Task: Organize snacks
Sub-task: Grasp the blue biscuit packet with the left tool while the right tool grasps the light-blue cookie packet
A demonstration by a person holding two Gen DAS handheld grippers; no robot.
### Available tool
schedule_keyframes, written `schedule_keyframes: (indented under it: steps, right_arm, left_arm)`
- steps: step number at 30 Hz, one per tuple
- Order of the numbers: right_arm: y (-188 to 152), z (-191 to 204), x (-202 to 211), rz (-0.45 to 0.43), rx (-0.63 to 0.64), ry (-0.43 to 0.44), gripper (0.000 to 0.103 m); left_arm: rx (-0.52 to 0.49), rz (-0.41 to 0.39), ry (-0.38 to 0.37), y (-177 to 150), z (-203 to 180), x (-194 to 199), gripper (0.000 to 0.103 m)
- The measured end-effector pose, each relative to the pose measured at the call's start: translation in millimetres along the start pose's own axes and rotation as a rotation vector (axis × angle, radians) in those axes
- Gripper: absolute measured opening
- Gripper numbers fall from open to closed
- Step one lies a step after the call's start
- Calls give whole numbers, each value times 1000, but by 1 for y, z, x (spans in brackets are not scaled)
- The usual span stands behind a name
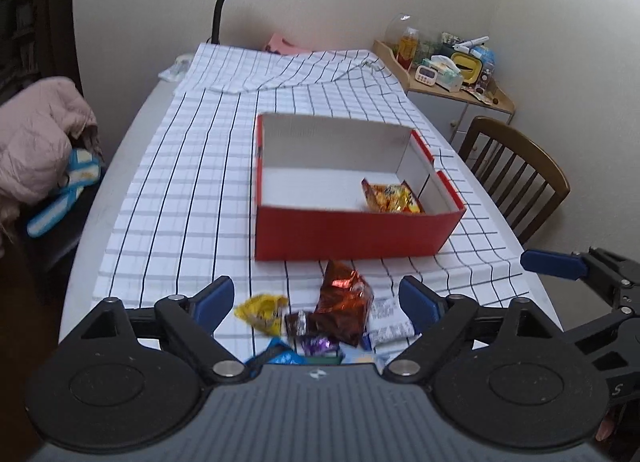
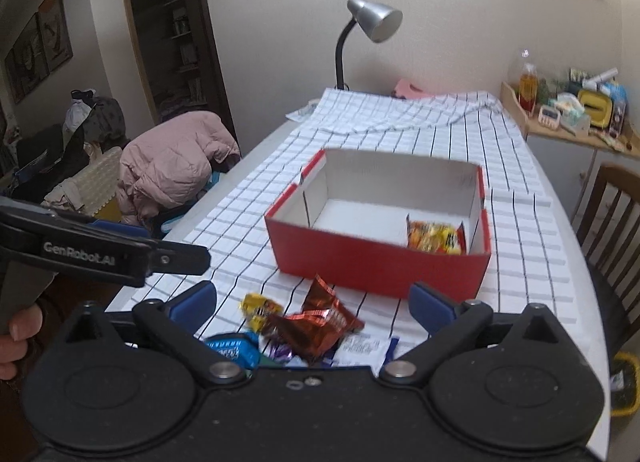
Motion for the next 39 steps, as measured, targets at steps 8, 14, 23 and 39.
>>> schedule_keyframes:
  steps: [8, 14, 23, 39]
  right_arm:
    - [-47, -9, -31, 140, -186, -24, 102]
    - [-77, -13, -58, 248, -322, -45, 100]
    - [-92, 5, -92, 356, -353, -58, 93]
    - [-105, 19, -127, 472, -416, -57, 68]
  left_arm:
    - [13, 80, 51, -35, 36, -30, 100]
    - [-54, 115, 67, -50, 48, -53, 100]
    - [-213, 179, 58, -72, 49, -84, 100]
    - [-181, 359, -5, -86, 61, -128, 95]
Point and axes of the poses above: each gripper's, at about its wrist camera, not at the fingertips, and x roughly against the way its jaws point, z to its left, y to its top, the point moved 10 cm from there along -x, roughly the way its jaws point, and after that the axes turned 9 degrees about x, right-handed, at the moved point
